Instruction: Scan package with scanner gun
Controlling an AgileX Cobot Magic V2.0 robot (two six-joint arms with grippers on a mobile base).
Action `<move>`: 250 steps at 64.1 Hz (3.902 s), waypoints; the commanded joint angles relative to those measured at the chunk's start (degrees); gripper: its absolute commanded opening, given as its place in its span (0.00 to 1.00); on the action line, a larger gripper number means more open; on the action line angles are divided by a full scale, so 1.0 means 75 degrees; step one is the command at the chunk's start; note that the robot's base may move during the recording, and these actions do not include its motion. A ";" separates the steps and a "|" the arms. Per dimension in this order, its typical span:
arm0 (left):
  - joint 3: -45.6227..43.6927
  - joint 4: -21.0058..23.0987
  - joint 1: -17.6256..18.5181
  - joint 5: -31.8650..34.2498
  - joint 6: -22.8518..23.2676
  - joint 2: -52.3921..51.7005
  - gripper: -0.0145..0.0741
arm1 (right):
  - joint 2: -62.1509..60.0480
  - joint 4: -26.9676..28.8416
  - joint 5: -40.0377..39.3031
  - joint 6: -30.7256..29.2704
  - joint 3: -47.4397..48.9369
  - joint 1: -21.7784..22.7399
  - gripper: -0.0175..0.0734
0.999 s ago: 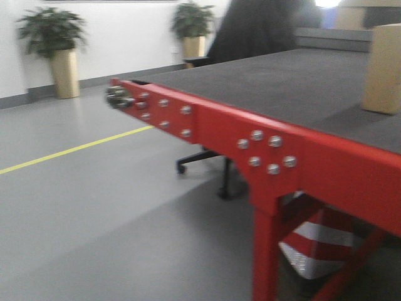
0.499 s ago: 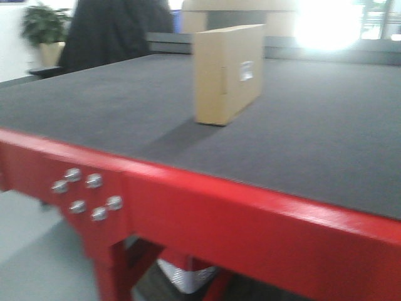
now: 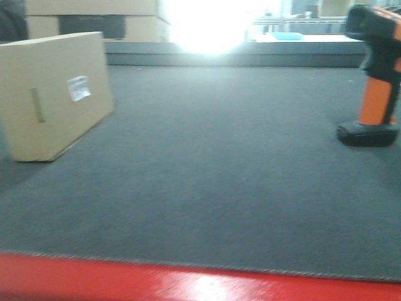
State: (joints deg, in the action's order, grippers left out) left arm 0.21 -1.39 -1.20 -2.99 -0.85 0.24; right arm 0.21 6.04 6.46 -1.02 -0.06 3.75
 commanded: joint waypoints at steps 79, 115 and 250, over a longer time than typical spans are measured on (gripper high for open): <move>-0.0028 -0.0010 0.0020 0.0128 0.0002 -0.0033 0.04 | -0.0027 -0.0048 -0.0126 0.0004 0.0009 0.0031 0.02; -0.0028 -0.0047 0.0020 0.0230 0.0002 -0.0033 0.04 | -0.0027 -0.0048 -0.0683 0.0004 0.0009 0.0032 0.02; -1.2636 0.0515 -0.0423 -0.8865 -0.0751 1.1521 0.77 | 0.3551 0.0042 -0.0210 0.0004 0.3962 -0.0379 0.81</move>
State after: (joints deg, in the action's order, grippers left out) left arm -91.68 2.35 -4.08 -66.83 -4.74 83.16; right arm 26.60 6.14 5.47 -1.02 29.17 1.03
